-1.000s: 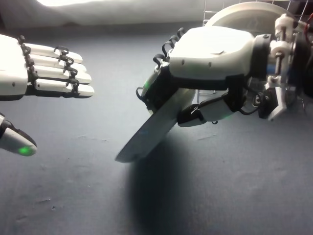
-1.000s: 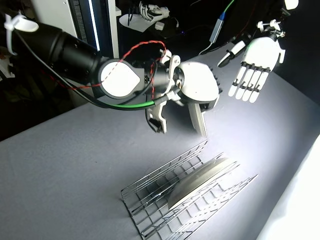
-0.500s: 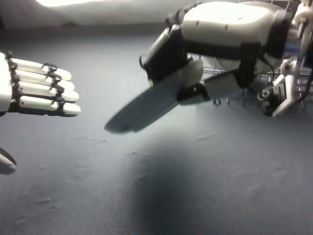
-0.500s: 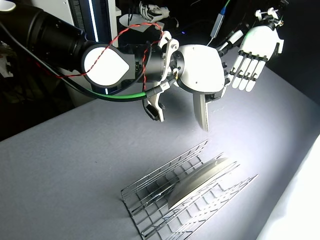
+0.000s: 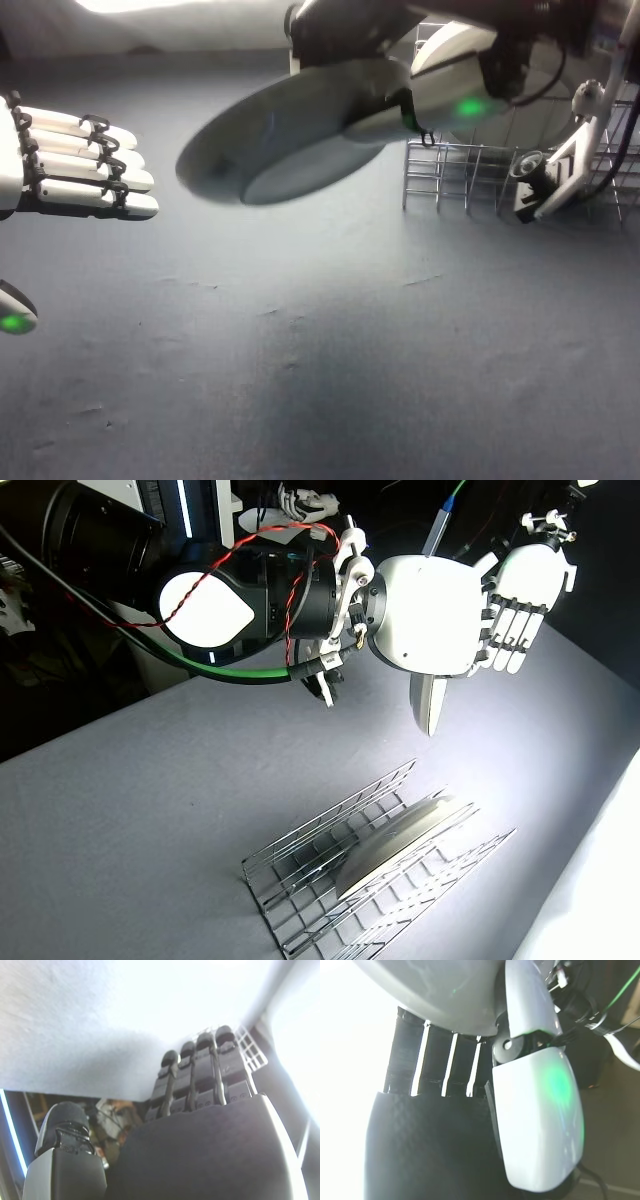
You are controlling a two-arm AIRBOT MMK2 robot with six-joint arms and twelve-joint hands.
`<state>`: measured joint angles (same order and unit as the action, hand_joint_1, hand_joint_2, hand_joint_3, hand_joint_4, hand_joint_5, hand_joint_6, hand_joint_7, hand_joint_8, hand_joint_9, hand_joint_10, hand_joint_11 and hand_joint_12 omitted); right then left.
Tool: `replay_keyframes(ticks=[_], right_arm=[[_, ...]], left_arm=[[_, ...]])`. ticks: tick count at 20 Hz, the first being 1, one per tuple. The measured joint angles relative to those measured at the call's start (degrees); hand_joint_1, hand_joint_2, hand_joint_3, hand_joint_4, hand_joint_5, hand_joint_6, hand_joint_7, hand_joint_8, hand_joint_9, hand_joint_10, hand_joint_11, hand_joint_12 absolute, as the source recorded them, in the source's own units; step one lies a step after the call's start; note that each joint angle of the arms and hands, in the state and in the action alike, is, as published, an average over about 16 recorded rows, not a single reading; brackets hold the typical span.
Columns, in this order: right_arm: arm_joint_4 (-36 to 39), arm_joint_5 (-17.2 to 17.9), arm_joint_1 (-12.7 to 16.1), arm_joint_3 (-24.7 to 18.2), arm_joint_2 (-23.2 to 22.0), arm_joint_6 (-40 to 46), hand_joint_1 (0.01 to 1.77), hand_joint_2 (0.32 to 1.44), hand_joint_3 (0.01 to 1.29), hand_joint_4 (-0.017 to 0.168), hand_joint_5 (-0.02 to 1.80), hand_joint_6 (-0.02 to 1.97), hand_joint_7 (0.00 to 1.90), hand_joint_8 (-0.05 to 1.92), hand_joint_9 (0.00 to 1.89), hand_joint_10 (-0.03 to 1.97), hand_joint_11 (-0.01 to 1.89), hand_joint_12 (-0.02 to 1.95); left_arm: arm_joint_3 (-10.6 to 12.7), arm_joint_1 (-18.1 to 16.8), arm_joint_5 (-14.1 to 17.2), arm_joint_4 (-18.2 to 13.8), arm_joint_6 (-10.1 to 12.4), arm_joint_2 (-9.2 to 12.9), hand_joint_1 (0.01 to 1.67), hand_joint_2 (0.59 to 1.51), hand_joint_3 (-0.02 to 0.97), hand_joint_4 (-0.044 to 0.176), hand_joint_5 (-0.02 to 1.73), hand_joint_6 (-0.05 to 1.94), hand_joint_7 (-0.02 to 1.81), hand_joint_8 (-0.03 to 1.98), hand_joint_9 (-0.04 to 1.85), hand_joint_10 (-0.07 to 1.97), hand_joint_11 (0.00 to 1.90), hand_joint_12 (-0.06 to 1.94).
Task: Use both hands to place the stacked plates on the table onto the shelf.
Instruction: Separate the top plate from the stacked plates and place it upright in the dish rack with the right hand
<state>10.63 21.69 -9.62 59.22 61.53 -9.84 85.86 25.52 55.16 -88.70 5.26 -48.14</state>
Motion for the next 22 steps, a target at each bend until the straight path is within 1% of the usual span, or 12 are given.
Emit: replay_keyframes(ticks=[8, 11, 17, 22], right_arm=[[-13.8, -1.9, 1.9, 0.0, -0.2, 0.0, 1.46, 1.02, 0.01, -0.008, 0.84, 0.96, 0.99, 0.86, 1.01, 1.02, 0.9, 1.48], [-17.9, -2.3, 2.4, 0.0, -0.7, 0.0, 1.46, 1.02, 0.01, -0.009, 0.83, 0.96, 0.98, 0.88, 1.0, 1.04, 0.9, 1.47], [-23.7, -2.7, 3.2, 0.0, -2.7, 0.0, 1.46, 1.02, 0.01, -0.008, 0.82, 0.96, 0.98, 0.89, 0.99, 1.08, 0.91, 1.42], [-26.2, -2.6, 3.1, -0.2, -5.1, -0.1, 1.45, 1.02, 0.01, -0.008, 0.82, 0.96, 0.98, 0.91, 0.99, 1.13, 0.93, 1.37]], left_arm=[[-1.1, -0.8, 0.4, -0.2, -0.2, -0.3, 0.01, 1.106, 0.018, 0.004, 0.02, 0.0, 0.02, 0.0, 0.02, 0.01, 0.02, 0.01], [-1.6, -1.1, 0.4, -0.4, -0.3, -0.3, 0.01, 1.106, 0.018, 0.004, 0.02, 0.01, 0.02, 0.0, 0.02, 0.01, 0.02, 0.01], [-2.2, -1.4, 0.4, -0.7, -0.4, -0.5, 0.01, 1.106, 0.017, 0.004, 0.02, 0.01, 0.02, 0.0, 0.02, 0.01, 0.02, 0.01], [-2.3, -1.6, 0.3, -0.9, -0.4, -0.7, 0.01, 1.106, 0.017, 0.004, 0.02, 0.01, 0.02, 0.0, 0.02, 0.01, 0.02, 0.01]])
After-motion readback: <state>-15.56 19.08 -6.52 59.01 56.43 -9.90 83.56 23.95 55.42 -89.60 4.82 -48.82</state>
